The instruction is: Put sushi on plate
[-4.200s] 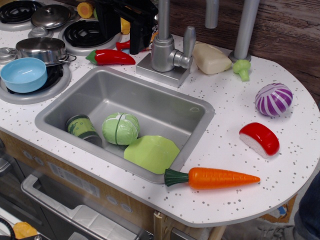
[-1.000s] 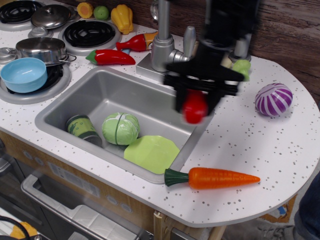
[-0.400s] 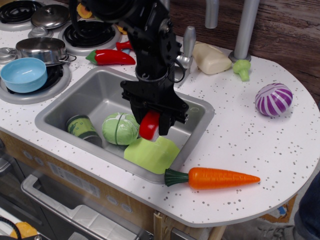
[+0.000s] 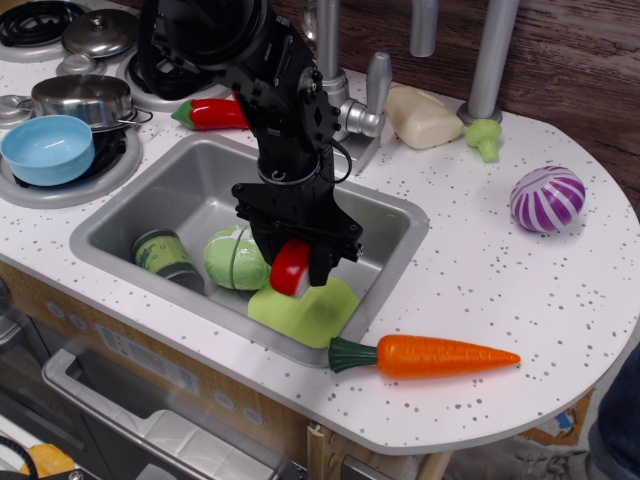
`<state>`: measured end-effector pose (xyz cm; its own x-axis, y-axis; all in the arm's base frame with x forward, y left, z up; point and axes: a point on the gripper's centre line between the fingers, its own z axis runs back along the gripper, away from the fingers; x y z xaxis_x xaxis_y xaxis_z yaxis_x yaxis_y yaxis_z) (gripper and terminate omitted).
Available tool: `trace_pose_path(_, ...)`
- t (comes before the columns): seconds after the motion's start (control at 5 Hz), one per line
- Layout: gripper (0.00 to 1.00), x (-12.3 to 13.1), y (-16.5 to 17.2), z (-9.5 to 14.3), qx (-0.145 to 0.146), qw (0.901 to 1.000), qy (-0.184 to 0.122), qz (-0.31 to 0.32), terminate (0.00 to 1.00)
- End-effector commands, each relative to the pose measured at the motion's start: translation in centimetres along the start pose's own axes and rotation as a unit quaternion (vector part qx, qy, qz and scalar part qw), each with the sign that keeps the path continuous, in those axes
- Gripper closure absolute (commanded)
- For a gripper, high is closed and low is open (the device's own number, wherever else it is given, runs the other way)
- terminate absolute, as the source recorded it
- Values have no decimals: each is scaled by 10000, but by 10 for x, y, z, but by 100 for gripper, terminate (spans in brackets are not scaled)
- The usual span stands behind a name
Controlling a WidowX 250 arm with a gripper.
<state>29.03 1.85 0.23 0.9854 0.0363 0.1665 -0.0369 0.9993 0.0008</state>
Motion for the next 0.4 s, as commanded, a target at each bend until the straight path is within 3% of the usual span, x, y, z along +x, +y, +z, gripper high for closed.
trace_pose_path(0.0,0,-1,2,5,3,9999,-117,-84,0)
trace_pose_path(0.2,0,-1,2,5,3,9999,-117,-84,100)
